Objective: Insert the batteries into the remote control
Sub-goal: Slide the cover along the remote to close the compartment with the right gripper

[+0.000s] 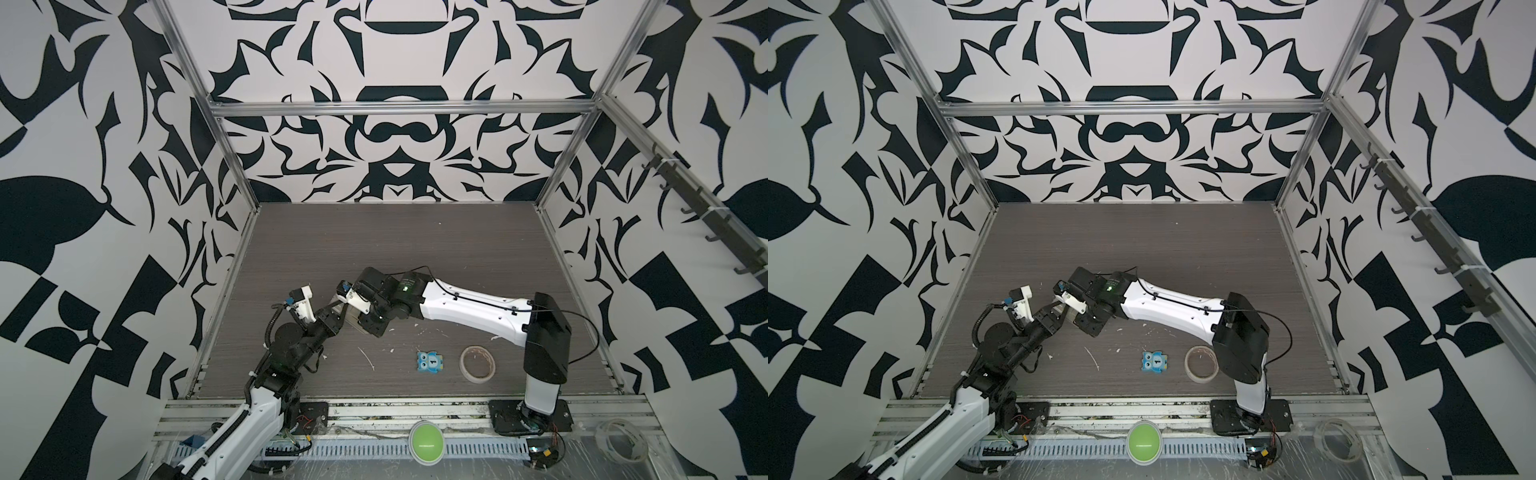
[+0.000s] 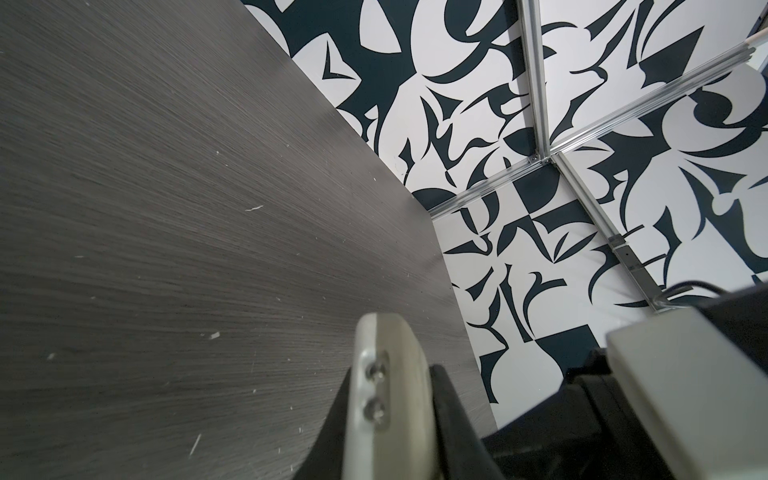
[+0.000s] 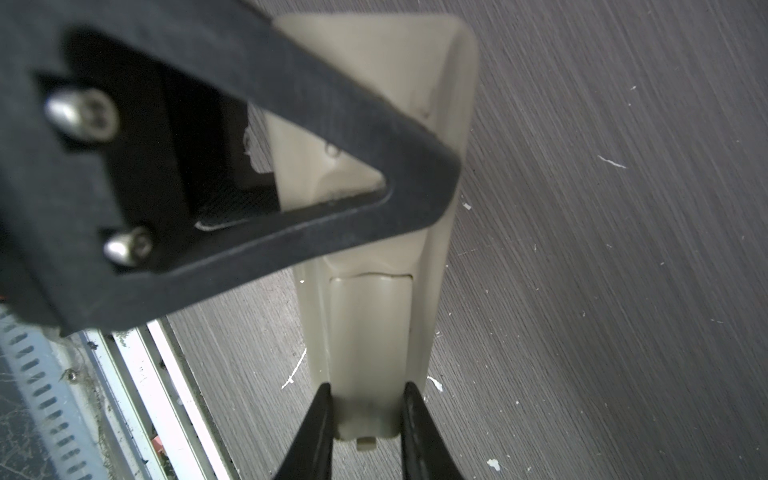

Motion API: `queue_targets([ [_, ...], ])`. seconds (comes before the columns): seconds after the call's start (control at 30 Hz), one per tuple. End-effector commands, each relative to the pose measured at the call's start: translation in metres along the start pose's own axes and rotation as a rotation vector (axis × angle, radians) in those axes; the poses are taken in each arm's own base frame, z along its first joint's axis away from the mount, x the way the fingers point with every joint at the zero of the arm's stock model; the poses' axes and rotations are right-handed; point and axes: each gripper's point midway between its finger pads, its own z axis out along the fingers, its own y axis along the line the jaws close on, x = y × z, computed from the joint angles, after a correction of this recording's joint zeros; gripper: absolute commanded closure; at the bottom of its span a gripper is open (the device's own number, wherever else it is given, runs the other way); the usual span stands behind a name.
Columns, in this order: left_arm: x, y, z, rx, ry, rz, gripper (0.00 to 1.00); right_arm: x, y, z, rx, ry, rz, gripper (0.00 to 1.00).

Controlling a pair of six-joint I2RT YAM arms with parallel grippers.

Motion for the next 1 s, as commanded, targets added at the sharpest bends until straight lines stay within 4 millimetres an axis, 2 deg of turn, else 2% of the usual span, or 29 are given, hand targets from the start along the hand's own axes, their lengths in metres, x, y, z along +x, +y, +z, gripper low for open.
queue_targets([
  [0.0,0.004,-0.001,-0.002,0.033,0.006,0.013,1.00,-0.017,0.003,-0.011,0.004,-0.046,-0.022,1.00],
  [0.33,0.016,-0.013,0.001,0.095,0.082,0.018,1.00,-0.017,0.005,-0.012,0.012,-0.037,-0.042,1.00],
  [0.6,0.012,-0.021,0.001,0.127,0.071,0.001,1.00,-0.020,0.007,-0.017,0.023,-0.051,-0.049,0.96],
  [0.97,0.011,-0.018,-0.001,0.121,0.055,-0.017,1.00,-0.027,0.007,-0.018,0.029,-0.068,-0.037,0.93],
])
